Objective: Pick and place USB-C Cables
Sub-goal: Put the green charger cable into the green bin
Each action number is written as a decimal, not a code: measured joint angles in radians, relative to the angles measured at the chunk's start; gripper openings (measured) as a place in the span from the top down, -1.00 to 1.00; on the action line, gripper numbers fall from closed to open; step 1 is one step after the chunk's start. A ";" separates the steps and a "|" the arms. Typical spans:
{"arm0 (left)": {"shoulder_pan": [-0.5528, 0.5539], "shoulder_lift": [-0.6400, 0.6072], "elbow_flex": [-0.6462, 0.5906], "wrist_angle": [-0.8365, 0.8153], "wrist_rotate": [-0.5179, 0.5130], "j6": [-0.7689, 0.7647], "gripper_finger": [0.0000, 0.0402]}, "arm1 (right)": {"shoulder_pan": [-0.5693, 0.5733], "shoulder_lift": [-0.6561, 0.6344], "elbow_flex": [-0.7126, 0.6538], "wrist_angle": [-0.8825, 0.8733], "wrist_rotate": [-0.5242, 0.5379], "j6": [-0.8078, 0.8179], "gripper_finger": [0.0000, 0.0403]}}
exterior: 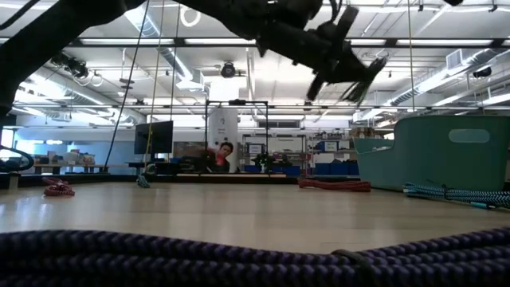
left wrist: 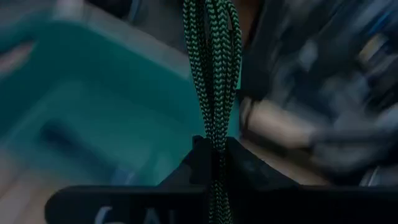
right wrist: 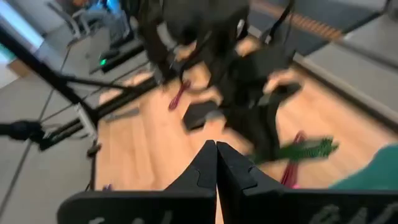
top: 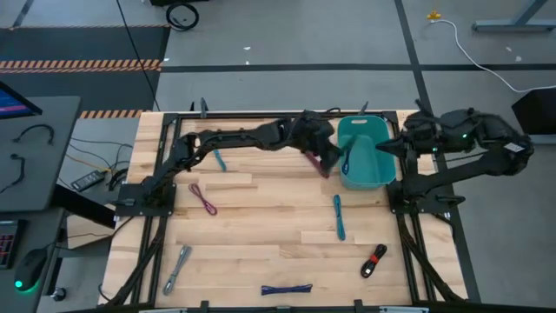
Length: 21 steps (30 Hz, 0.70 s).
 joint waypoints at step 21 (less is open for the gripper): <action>0.015 0.223 0.000 0.484 -0.215 -0.169 0.36 | -0.001 0.029 0.089 0.055 0.114 -0.005 0.98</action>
